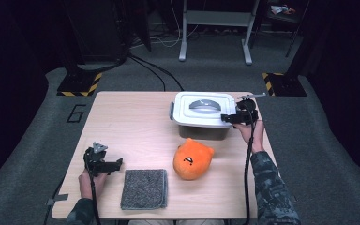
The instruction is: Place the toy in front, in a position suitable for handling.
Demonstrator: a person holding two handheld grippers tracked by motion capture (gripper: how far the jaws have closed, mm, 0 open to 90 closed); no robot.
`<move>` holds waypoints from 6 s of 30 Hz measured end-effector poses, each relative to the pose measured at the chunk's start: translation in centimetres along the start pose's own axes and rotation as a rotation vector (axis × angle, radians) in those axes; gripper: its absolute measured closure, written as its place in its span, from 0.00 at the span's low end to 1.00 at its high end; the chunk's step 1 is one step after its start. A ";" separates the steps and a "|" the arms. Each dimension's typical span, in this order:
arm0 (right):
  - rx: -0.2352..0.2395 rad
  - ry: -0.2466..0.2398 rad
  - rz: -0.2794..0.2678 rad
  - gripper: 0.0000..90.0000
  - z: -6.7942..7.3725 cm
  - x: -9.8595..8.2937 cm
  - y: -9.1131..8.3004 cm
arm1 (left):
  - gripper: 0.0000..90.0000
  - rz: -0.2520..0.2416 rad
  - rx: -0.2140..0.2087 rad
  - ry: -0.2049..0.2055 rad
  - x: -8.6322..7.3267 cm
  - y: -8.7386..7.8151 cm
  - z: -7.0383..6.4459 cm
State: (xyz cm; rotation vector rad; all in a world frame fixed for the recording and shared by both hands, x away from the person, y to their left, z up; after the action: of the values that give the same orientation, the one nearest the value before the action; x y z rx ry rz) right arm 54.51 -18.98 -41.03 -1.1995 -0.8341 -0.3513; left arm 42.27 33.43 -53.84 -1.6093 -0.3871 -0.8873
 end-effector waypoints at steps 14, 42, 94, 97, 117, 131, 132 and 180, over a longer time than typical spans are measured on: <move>0.007 -0.026 0.008 0.23 1.4 1.1 1.3 | 0.01 0.002 -0.002 0.001 0.0 0.0 0.0; 0.033 -0.054 0.021 0.24 4.1 2.6 3.2 | 0.01 -0.001 -0.001 -0.001 0.0 0.1 0.0; 0.071 -0.126 -0.001 0.13 8.7 4.6 4.4 | 0.01 0.002 0.000 0.008 0.0 0.0 0.0; 0.063 -0.137 -0.046 0.13 7.9 4.3 2.4 | 0.01 0.003 -0.003 0.002 0.0 0.0 0.0; -0.116 -0.007 -0.016 0.14 -1.4 -11.1 -2.5 | 0.01 -0.013 -0.002 -0.010 0.1 0.2 0.0; -0.190 0.039 -0.023 0.11 -3.6 -17.1 -1.3 | 0.01 0.044 0.015 -0.033 0.7 0.1 0.3; -0.193 0.043 -0.010 0.11 -3.7 -17.2 -1.1 | 0.02 0.061 0.011 -0.039 0.9 0.1 0.4; -0.215 -0.002 -0.023 0.15 -3.2 -17.4 -1.0 | 0.48 -0.096 -0.336 0.286 24.8 5.9 -10.1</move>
State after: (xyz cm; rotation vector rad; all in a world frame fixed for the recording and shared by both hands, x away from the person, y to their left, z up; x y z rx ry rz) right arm 43.55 -25.36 -53.44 -1.3910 -0.8268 -0.4679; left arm 59.17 16.99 -39.87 -1.7440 -0.1170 -1.2899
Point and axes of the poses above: each handheld gripper's, and its own axes: y roughly forward along the jaws, x roughly out of its top, z roughly to its left, the point moved 1 cm from there along y, roughly forward along the jaws, and after that the axes turned 2 degrees about -x, right-handed, at the moved point
